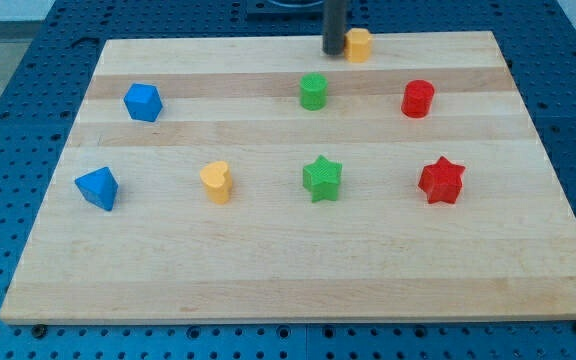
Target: Move the blue cube up a bit
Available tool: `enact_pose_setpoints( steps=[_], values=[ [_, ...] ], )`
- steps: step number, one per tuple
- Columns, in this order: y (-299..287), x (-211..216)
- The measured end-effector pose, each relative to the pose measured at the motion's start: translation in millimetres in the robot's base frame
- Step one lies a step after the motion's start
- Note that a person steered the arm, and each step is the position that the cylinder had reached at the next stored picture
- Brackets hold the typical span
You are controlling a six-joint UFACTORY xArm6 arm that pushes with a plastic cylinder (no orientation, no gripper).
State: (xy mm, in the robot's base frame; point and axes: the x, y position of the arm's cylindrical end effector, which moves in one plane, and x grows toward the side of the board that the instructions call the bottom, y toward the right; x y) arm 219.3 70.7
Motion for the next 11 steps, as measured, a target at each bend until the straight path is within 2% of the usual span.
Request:
enact_pose_setpoints(
  steps=[1,2,3,4,6,7,8,9,10,11],
  values=[
    [59,0],
    [90,0],
    [48,-1],
    [-38,-1],
    [-247,8],
    [-329,65],
    [-364,114],
    [-375,146],
    [-338,149],
    [-272,121]
  ],
)
